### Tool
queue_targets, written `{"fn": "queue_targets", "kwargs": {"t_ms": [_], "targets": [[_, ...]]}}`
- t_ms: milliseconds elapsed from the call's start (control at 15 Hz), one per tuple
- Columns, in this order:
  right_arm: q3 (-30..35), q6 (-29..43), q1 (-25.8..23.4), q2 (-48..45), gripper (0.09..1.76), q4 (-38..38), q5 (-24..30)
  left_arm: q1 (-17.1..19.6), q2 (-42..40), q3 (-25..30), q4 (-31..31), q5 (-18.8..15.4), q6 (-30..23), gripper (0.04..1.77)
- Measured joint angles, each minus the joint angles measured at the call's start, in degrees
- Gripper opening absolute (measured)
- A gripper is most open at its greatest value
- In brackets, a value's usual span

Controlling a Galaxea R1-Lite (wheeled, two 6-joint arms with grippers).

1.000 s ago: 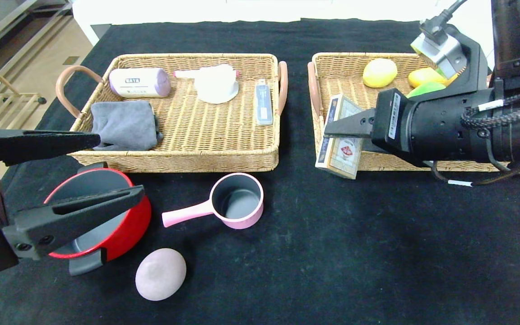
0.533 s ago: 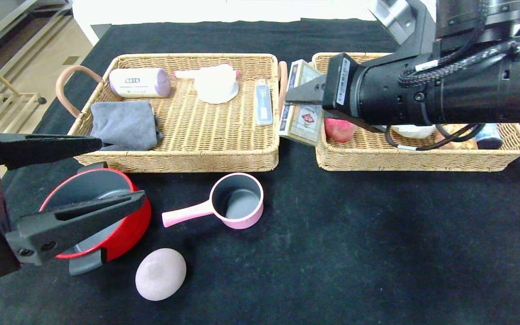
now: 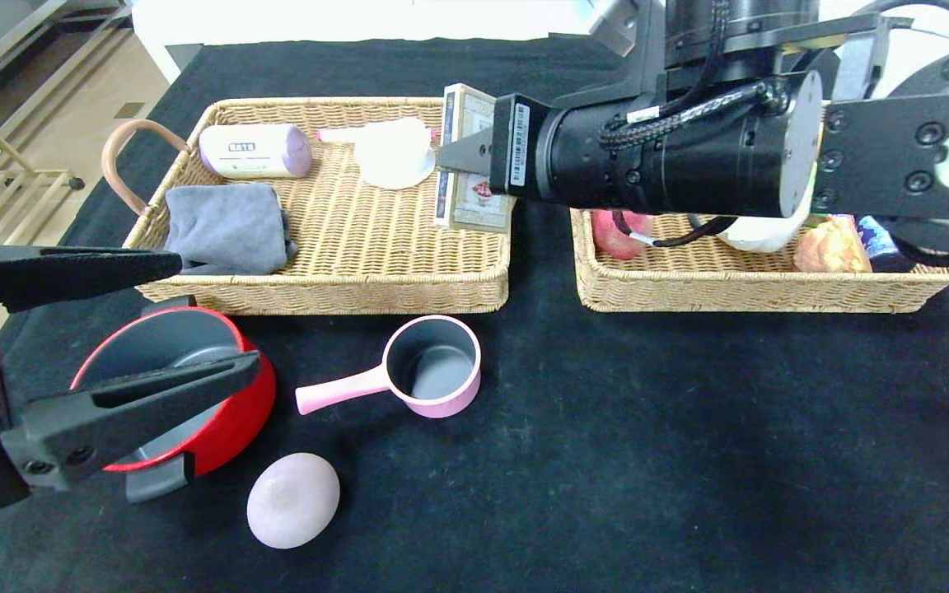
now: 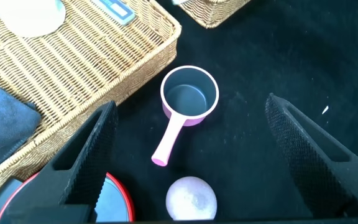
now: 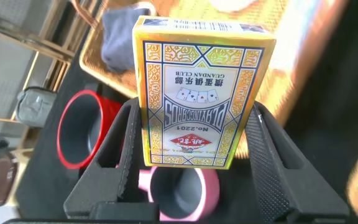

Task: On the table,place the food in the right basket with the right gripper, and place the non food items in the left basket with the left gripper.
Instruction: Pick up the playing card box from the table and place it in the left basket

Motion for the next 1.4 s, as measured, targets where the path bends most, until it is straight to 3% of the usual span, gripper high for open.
{"fn": "queue_targets", "kwargs": {"t_ms": [400, 1400], "targets": [[-0.27, -6.41, 0.27, 4.77, 1.05, -10.93, -2.85, 0.00, 0.00, 0.16, -0.02, 0.00, 0.06, 1.72], [-0.16, -12.90, -0.01, 9.87, 1.05, -15.79, -5.06, 0.00, 0.00, 0.18, -0.11, 0.00, 0.09, 1.72]]}}
